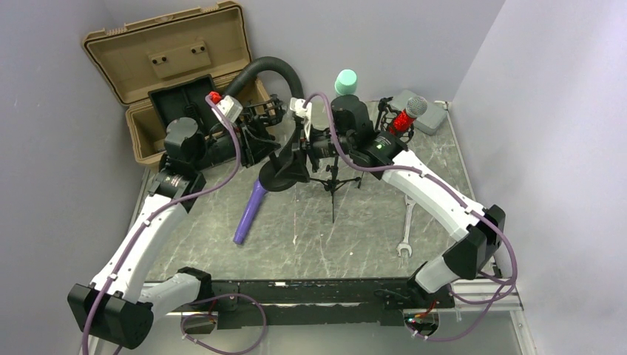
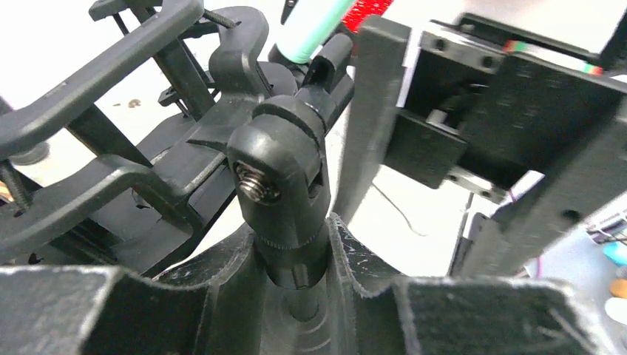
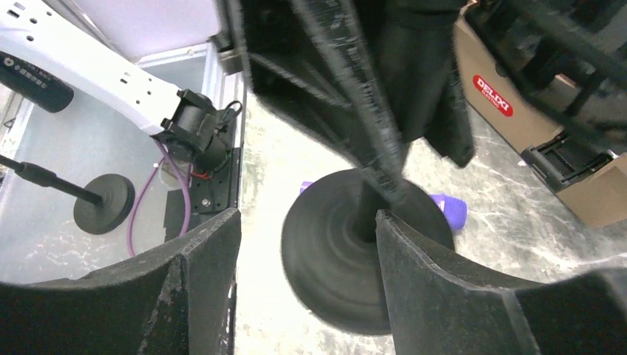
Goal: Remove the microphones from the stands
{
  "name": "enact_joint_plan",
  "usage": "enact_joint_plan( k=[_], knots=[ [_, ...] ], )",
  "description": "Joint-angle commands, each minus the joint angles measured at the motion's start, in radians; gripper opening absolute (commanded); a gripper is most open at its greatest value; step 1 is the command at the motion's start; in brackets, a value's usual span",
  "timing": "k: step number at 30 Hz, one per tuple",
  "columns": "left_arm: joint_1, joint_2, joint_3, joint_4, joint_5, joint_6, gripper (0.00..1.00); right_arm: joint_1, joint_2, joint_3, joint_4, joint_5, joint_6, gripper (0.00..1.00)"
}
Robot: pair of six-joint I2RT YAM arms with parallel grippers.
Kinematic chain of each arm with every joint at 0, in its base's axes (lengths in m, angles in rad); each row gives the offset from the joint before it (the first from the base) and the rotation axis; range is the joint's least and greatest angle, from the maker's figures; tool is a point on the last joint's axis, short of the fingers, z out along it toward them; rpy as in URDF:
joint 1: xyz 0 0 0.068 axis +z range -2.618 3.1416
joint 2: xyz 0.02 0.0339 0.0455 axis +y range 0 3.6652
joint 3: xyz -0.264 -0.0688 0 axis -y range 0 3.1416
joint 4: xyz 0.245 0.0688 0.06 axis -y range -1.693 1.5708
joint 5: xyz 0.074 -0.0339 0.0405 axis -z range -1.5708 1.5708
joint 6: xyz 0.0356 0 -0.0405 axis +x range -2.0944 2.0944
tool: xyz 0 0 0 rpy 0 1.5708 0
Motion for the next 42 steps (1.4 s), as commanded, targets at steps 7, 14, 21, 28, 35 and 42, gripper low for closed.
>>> enact_joint_plan(
  k=[7,14,21,28,35,42],
  knots=[
    [0.015,0.096,-0.061,0.294,-0.104,0.058,0.00,-0.034,-0.136,-0.085,0.035,-0.028,-0.065,0.74],
    [0.011,0.262,-0.092,0.518,-0.095,0.112,0.00,-0.126,-0.235,-0.158,0.064,-0.132,-0.060,0.75],
    [-0.008,0.432,-0.091,0.633,-0.121,0.230,0.00,-0.176,-0.307,-0.199,0.052,-0.216,-0.097,0.75],
    [-0.020,0.584,-0.106,0.782,-0.148,0.298,0.00,-0.203,-0.350,-0.202,-0.013,-0.284,-0.166,0.76],
    [-0.022,0.701,-0.097,0.825,-0.191,0.334,0.00,-0.232,-0.362,-0.218,-0.018,-0.305,-0.175,0.76],
    [-0.026,0.773,-0.103,0.850,-0.234,0.338,0.00,-0.255,-0.361,-0.222,-0.008,-0.323,-0.165,0.76]
  ],
)
